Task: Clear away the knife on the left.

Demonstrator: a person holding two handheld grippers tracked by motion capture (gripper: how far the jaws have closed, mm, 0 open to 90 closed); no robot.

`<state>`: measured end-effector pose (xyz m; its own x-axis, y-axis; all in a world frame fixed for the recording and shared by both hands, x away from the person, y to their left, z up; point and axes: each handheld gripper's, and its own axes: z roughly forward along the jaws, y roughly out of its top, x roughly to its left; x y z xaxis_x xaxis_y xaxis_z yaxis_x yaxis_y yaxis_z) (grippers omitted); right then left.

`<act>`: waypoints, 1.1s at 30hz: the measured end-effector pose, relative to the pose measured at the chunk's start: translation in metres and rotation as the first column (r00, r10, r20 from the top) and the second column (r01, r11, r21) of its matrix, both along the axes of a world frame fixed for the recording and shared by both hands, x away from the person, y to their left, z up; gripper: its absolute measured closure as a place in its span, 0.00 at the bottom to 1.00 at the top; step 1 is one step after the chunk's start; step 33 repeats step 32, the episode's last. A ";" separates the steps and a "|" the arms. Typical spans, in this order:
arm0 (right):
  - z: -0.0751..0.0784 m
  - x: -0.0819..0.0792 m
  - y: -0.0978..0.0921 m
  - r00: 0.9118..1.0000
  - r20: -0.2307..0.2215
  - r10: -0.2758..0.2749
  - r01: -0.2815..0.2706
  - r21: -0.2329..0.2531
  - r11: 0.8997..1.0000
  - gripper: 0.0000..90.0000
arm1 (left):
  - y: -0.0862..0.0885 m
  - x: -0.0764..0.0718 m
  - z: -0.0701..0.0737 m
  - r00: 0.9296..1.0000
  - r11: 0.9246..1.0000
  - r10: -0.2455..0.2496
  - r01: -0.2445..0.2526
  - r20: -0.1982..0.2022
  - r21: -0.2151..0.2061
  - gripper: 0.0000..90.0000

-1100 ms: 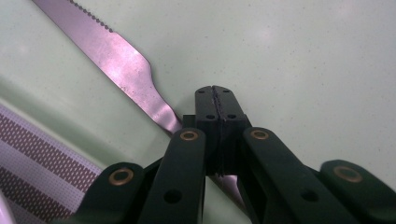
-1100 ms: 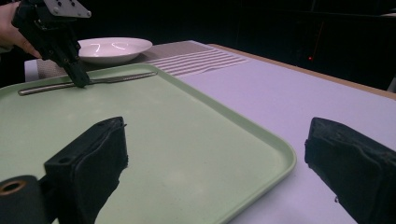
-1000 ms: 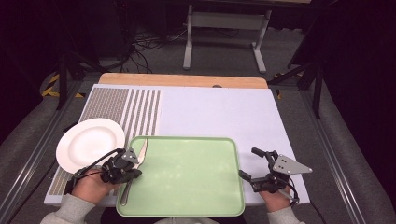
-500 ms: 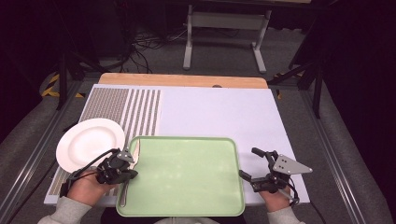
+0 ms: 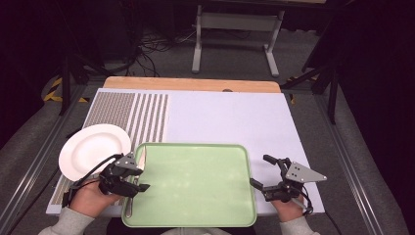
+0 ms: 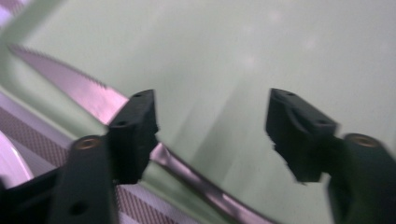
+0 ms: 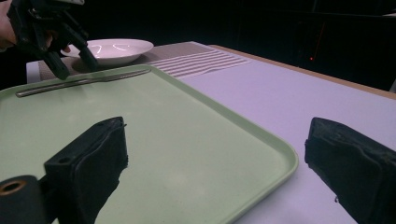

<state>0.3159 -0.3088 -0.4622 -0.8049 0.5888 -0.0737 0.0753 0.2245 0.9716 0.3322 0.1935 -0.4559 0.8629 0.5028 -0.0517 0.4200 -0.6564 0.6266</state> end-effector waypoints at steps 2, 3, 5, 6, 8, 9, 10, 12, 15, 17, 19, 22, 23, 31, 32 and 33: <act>0.000 0.000 0.001 1.000 0.000 0.001 -0.001 0.000 1.000 0.07 | 0.003 -0.003 0.004 0.999 0.999 -0.012 0.014 0.051 -0.039 0.28; 0.000 0.001 0.001 1.000 0.002 0.003 -0.003 0.001 1.000 0.07 | 0.005 -0.005 0.005 0.996 0.998 -0.017 0.022 0.085 -0.058 0.23; 0.001 0.001 0.002 1.000 0.003 0.005 -0.005 0.001 1.000 0.07 | 0.011 -0.009 0.007 0.990 0.994 -0.026 0.040 0.141 -0.102 0.19; 0.001 0.002 0.002 1.000 0.004 0.007 -0.007 0.000 1.000 0.07 | 0.013 -0.009 0.007 0.988 0.992 -0.026 0.044 0.154 -0.119 0.16; 0.001 0.002 0.003 1.000 0.004 0.009 -0.009 -0.001 1.000 0.07 | 0.016 -0.010 0.007 0.982 0.989 -0.021 0.047 0.189 -0.137 0.10; 0.001 0.003 0.003 1.000 0.004 0.011 -0.011 0.001 1.000 0.07 | 0.016 -0.010 0.007 0.982 0.989 -0.021 0.047 0.189 -0.137 0.08; 0.001 0.003 0.003 1.000 0.006 0.011 -0.011 0.001 1.000 0.07 | 0.020 -0.011 0.007 0.979 0.981 -0.012 0.051 0.203 -0.187 0.07; 0.002 0.002 0.003 1.000 0.009 0.012 -0.012 -0.001 1.000 0.07 | 0.023 -0.012 0.007 0.977 0.975 -0.010 0.057 0.213 -0.216 0.04; 0.001 0.003 0.003 1.000 0.008 0.012 -0.012 -0.001 1.000 0.07 | 0.032 -0.017 0.003 0.967 0.961 0.004 0.067 0.256 -0.268 0.03; 0.001 0.003 0.003 1.000 0.008 0.014 -0.014 0.004 1.000 0.07 | 0.038 -0.019 -0.001 0.966 0.947 0.025 0.060 0.259 -0.315 0.03; 0.001 0.003 0.003 1.000 0.006 0.014 -0.014 0.000 1.000 0.07 | 0.043 -0.022 -0.007 0.963 0.927 0.054 0.049 0.263 -0.372 0.02; 0.001 0.002 0.003 1.000 0.008 0.014 -0.014 -0.001 1.000 0.07 | 0.049 -0.022 -0.013 0.964 0.900 0.077 0.042 0.253 -0.434 0.02; 0.001 0.002 0.003 1.000 0.006 0.014 -0.014 0.001 1.000 0.07 | 0.053 -0.023 -0.017 0.964 0.880 0.100 0.030 0.247 -0.475 0.02; 0.001 0.001 0.001 1.000 0.003 0.010 -0.010 0.003 1.000 0.07 | 0.060 -0.022 -0.026 0.963 0.840 0.123 0.027 0.238 -0.542 0.02; 0.000 0.001 0.001 1.000 0.003 0.011 -0.011 0.003 1.000 0.07 | 0.060 -0.022 -0.026 0.963 0.840 0.123 0.027 0.238 -0.542 0.02; 0.000 0.001 0.001 1.000 0.003 0.011 -0.011 0.003 1.000 0.07 | 0.060 -0.022 -0.026 0.963 0.840 0.123 0.027 0.238 -0.542 0.02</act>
